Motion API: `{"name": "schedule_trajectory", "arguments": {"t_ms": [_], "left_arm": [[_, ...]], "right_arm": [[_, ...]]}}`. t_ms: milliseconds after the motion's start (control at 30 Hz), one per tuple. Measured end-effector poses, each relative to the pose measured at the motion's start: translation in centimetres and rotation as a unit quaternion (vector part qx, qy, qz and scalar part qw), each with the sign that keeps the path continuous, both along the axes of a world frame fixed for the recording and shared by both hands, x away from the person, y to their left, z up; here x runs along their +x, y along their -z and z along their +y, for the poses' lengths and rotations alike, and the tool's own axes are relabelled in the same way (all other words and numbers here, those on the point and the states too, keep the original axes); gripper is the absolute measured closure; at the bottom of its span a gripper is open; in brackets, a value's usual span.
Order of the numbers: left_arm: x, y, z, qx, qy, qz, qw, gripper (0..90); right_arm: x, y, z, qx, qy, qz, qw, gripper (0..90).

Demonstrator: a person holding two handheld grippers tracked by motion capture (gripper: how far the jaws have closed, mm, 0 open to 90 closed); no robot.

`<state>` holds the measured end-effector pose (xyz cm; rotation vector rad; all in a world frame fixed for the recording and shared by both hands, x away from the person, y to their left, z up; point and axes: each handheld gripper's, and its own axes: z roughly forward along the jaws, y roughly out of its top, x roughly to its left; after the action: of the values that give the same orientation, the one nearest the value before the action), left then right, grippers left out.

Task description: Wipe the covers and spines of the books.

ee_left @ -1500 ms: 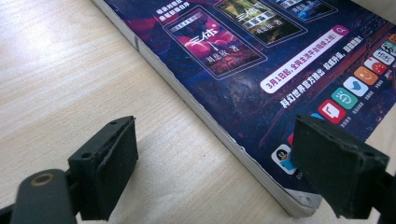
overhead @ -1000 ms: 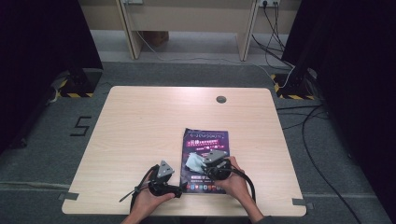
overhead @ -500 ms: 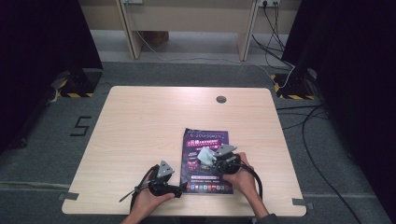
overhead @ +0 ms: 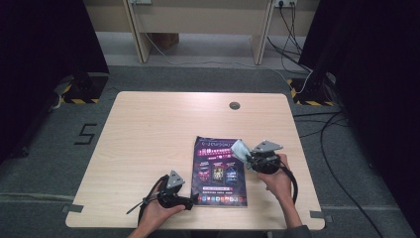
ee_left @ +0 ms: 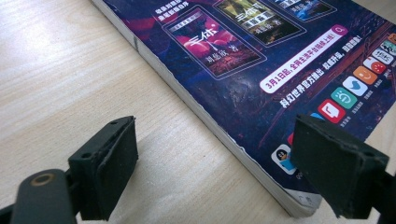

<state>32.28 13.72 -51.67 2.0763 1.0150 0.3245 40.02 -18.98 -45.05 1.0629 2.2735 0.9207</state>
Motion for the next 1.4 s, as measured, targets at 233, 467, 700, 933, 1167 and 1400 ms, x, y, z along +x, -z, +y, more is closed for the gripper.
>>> {"name": "schedule_trajectory", "arguments": {"t_ms": [233, 467, 700, 933, 1167, 1400], "left_arm": [[0.0, 0.0, 0.0, 0.0, 0.0, 0.001, 1.0, 14.4], [0.0, 0.0, 0.0, -0.002, -0.001, 0.001, 1.0, 14.4], [0.0, 0.0, 0.0, -0.002, -0.001, 0.001, 1.0, 14.4], [0.0, 0.0, 0.0, -0.001, -0.001, 0.0, 1.0, 14.4], [0.0, 0.0, 0.0, -0.001, 0.0, 0.001, 1.0, 14.4], [0.0, 0.0, 0.0, -0.002, 0.0, 0.0, 1.0, 14.4]], "right_arm": [[0.4, -0.4, -4.9, -0.005, 0.079, -0.005, 0.9968, 78.6], [0.8, 0.9, -8.0, -0.011, 0.13, 0.01, 0.9914, 78.6], [1.2, 2.1, -8.2, -0.027, 0.132, 0.031, 0.9904, 78.5], [1.4, 3.2, -8.4, -0.031, 0.141, 0.042, 0.9887, 77.4], [1.6, 3.5, -8.2, -0.037, 0.136, 0.047, 0.9889, 71.2], [1.5, 2.7, -8.2, 0.007, 0.165, 0.026, 0.986, 46.7]]}}
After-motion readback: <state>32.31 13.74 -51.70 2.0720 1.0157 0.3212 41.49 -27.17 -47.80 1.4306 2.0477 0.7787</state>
